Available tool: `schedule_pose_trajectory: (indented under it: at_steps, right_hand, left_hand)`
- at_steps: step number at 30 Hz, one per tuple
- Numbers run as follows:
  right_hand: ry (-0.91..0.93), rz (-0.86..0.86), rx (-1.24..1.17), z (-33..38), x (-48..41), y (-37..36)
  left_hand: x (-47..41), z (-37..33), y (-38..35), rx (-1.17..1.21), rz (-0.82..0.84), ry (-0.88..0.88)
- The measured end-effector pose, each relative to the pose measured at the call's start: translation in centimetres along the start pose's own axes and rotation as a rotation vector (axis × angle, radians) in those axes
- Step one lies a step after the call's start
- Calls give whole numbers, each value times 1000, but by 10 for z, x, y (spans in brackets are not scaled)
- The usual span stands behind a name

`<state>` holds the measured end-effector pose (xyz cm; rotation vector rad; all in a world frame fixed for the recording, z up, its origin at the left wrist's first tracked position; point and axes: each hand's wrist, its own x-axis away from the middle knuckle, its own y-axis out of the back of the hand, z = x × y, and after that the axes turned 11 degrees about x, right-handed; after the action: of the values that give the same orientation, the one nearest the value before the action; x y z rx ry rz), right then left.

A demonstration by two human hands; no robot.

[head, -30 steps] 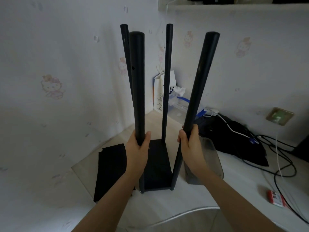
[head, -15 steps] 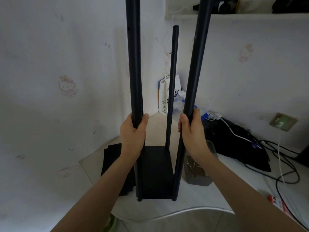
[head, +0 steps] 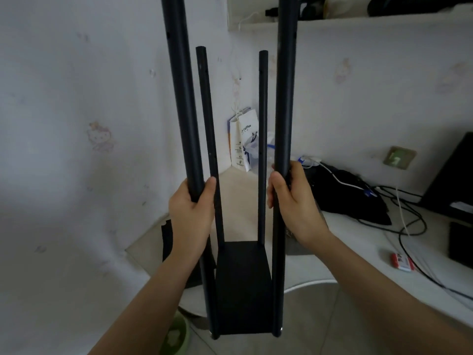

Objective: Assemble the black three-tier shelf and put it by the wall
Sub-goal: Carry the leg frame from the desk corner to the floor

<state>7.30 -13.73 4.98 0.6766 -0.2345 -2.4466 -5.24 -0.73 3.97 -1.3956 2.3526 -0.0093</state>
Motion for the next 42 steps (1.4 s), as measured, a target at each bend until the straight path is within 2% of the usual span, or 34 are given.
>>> schedule_pose_trajectory:
  at_steps: [8, 11, 24, 30, 36, 42]
  right_hand:
    - [-80, -103, -86, 31, 71, -9]
    - [-108, -177, -49, 43, 102, -7]
    - [-225, -420, 51, 60, 233, 63]
    - [-316, -584, 161, 65, 328, 116]
    - [-436, -663, 199, 76, 434, 168]
    - [-509, -765, 259, 90, 548, 217]
  left_hand:
    - [39, -24, 39, 74, 208, 15]
    - [57, -29, 47, 107, 303, 23]
    - [161, -39, 18, 168, 561, 86]
    - [247, -43, -16, 177, 720, 111]
    - [350, -47, -37, 169, 841, 115]
    - [471, -54, -48, 77, 909, 108]
